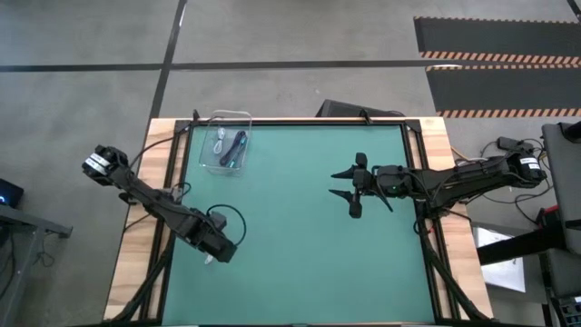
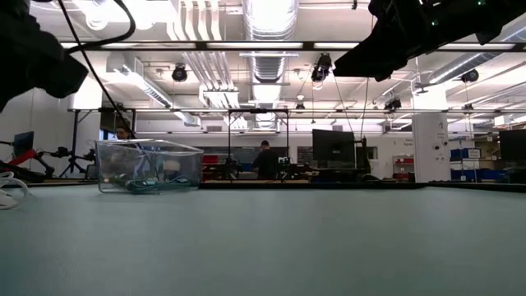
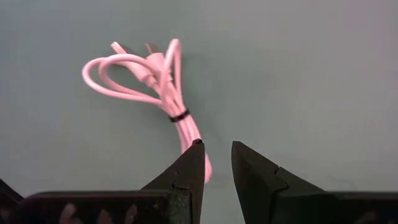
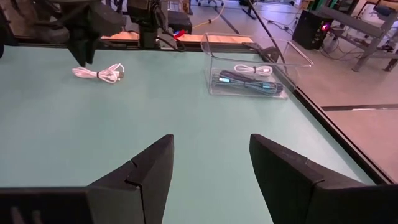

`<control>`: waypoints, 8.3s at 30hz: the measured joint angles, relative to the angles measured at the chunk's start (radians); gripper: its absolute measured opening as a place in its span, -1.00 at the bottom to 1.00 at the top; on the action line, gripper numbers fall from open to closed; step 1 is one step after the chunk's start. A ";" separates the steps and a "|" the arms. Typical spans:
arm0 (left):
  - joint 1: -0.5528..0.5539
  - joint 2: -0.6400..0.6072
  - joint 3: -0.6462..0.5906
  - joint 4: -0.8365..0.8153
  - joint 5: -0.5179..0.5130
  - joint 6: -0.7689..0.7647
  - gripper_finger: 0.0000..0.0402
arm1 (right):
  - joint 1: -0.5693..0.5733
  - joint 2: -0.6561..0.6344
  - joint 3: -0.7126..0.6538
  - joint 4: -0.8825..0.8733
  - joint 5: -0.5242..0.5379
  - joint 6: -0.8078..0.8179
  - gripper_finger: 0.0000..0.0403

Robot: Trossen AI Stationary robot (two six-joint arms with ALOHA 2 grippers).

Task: Pick and place USB-C Cables
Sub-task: Put the white charger cable into the transparent bin, then return to Home Position

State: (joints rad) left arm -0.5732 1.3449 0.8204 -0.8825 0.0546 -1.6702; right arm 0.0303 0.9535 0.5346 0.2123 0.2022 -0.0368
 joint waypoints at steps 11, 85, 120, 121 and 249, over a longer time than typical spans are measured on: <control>0.000 0.000 -0.040 0.002 -0.001 -0.008 -0.68 | 0.000 0.000 0.000 0.000 0.000 0.000 0.01; 0.195 0.140 0.461 -0.001 -0.195 0.714 -0.90 | 0.000 0.000 0.000 -0.029 0.000 -0.016 0.01; 1.162 0.137 0.508 -0.240 -0.251 1.520 -0.90 | 0.000 0.000 0.000 -0.044 0.000 -0.027 0.01; 1.188 0.140 0.507 -0.233 -0.252 1.531 -0.90 | 0.000 0.000 0.000 -0.044 0.000 -0.028 0.01; 0.709 -0.463 0.001 0.300 -0.333 1.646 -0.77 | 0.000 -0.103 -0.155 -0.064 0.004 -0.054 0.01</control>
State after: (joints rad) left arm 0.1362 0.8823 0.8213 -0.5830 -0.2779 -0.0245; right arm 0.0299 0.8507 0.3798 0.1484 0.2058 -0.0912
